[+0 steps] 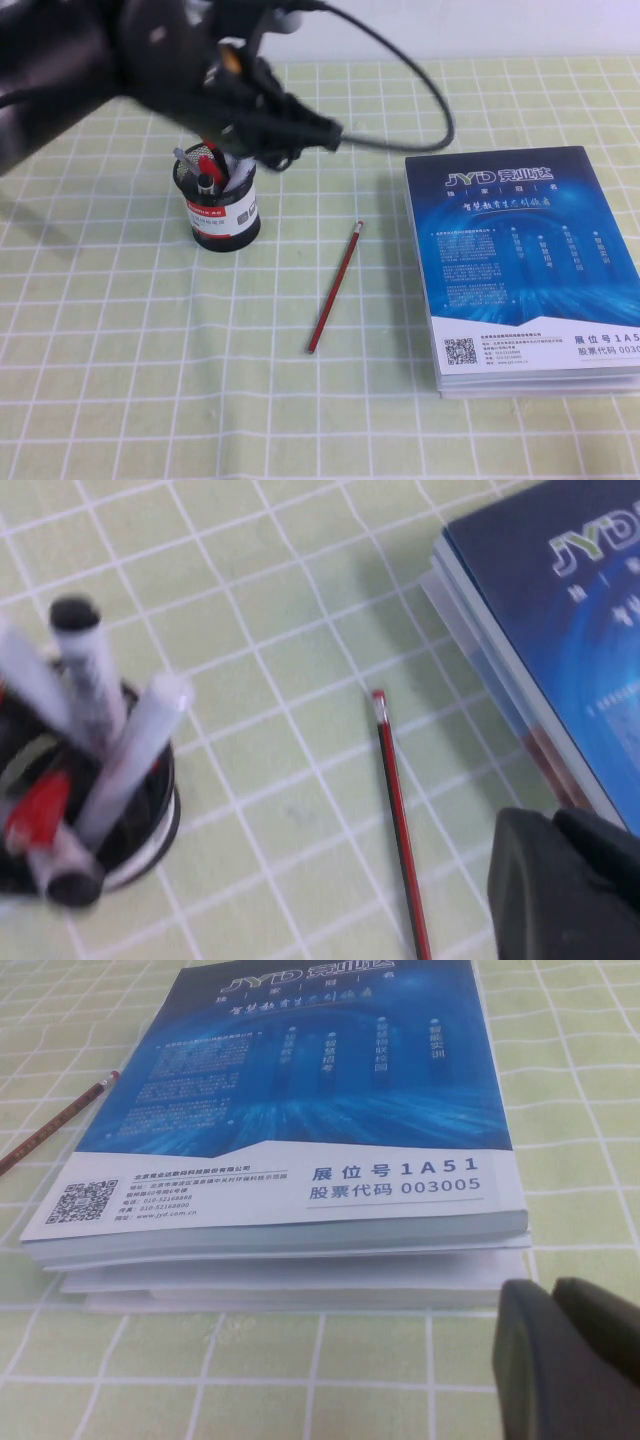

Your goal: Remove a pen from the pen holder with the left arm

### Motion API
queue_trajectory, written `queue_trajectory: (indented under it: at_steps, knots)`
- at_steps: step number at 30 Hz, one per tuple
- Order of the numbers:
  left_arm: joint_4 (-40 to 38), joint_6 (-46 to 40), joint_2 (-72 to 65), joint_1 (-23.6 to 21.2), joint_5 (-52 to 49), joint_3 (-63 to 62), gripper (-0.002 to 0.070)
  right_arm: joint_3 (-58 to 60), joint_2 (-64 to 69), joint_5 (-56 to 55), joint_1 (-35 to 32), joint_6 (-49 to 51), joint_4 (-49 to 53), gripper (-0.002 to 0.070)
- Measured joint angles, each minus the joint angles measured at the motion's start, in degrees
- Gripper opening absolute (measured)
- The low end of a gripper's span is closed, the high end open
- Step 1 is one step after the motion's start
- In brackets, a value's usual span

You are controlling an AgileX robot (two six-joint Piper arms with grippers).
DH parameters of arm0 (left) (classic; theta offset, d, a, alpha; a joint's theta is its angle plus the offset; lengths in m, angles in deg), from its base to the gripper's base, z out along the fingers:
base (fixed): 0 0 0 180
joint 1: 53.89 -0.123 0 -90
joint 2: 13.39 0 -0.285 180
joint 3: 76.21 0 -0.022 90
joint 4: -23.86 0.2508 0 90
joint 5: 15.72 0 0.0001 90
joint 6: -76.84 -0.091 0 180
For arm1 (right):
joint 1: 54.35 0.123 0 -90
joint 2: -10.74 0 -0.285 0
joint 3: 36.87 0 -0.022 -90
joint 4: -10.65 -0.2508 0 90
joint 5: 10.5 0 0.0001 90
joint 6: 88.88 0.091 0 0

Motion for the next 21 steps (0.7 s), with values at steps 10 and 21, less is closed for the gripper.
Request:
queue_trajectory:
  at_steps: [10, 21]
  knots:
    - [1.3, 0.0, 32.9, 0.0, 15.9, 31.4, -0.0001, 0.0, 0.0, 0.0, 0.0, 0.0, 0.0, -0.0015]
    - [5.3, 4.5, 61.2, 0.0, 21.7, 55.2, -0.0003, 0.0, 0.0, 0.0, 0.0, 0.0, 0.0, -0.0015]
